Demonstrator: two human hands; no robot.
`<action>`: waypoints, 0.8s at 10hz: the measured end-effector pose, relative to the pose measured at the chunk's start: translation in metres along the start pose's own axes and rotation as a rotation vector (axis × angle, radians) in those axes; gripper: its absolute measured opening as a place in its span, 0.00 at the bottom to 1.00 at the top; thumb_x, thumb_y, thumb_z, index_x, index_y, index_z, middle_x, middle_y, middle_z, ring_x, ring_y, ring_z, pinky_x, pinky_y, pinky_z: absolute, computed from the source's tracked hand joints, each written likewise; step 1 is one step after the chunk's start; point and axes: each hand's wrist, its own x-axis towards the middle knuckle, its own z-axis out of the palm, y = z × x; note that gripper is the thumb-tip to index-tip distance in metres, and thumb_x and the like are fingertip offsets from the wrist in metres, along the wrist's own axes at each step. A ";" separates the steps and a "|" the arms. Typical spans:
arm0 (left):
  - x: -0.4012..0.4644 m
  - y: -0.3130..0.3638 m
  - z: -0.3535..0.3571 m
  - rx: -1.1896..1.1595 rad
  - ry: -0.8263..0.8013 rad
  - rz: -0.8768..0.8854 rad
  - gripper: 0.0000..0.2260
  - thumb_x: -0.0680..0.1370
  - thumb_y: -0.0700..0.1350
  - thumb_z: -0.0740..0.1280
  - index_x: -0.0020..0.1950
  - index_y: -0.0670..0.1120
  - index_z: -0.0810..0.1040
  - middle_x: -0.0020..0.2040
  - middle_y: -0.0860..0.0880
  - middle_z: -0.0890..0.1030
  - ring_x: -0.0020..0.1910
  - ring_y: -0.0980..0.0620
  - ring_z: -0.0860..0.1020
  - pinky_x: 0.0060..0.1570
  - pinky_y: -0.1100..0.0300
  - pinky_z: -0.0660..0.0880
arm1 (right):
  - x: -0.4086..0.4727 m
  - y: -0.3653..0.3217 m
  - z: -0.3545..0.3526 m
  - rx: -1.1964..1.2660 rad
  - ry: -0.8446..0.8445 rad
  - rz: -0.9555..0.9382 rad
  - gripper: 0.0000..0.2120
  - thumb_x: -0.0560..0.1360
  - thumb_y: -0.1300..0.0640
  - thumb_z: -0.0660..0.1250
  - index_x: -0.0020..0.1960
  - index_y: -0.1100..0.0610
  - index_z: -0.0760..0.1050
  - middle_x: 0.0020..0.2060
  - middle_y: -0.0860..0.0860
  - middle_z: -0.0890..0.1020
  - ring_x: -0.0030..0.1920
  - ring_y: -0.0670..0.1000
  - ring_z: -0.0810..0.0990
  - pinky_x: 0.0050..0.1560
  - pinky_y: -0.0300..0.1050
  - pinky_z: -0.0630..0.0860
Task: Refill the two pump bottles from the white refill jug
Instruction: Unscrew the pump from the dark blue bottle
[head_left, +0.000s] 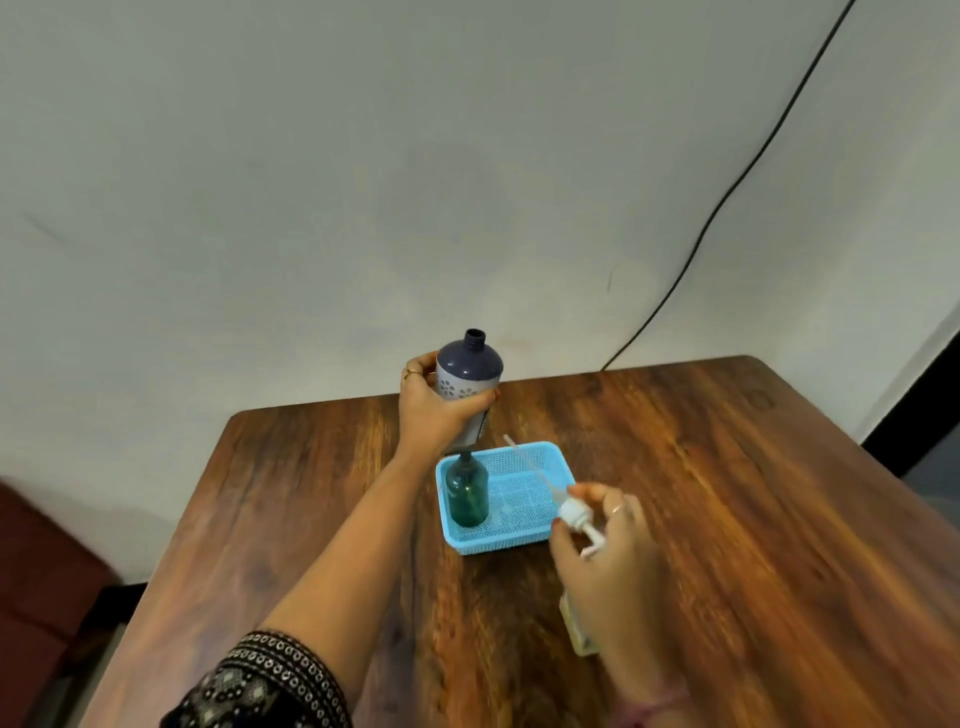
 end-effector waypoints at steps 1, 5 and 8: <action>-0.008 -0.005 -0.001 -0.017 0.002 -0.025 0.35 0.62 0.40 0.81 0.64 0.45 0.67 0.59 0.48 0.75 0.49 0.60 0.76 0.42 0.72 0.74 | -0.054 0.026 0.028 -0.033 -0.028 -0.033 0.18 0.62 0.72 0.75 0.48 0.57 0.79 0.46 0.47 0.76 0.46 0.43 0.77 0.49 0.23 0.69; -0.043 -0.024 -0.016 -0.064 -0.064 -0.094 0.34 0.64 0.35 0.79 0.64 0.45 0.66 0.53 0.54 0.74 0.47 0.60 0.77 0.38 0.75 0.74 | -0.138 0.135 0.070 -0.267 -0.392 0.193 0.26 0.53 0.68 0.81 0.50 0.56 0.79 0.49 0.53 0.79 0.37 0.50 0.82 0.42 0.33 0.78; -0.055 -0.031 -0.017 -0.094 -0.076 -0.109 0.35 0.63 0.36 0.79 0.64 0.46 0.66 0.56 0.52 0.75 0.51 0.57 0.78 0.46 0.64 0.78 | -0.144 0.137 0.072 -0.251 -0.496 0.270 0.23 0.76 0.64 0.63 0.69 0.56 0.66 0.66 0.53 0.69 0.61 0.52 0.74 0.56 0.32 0.67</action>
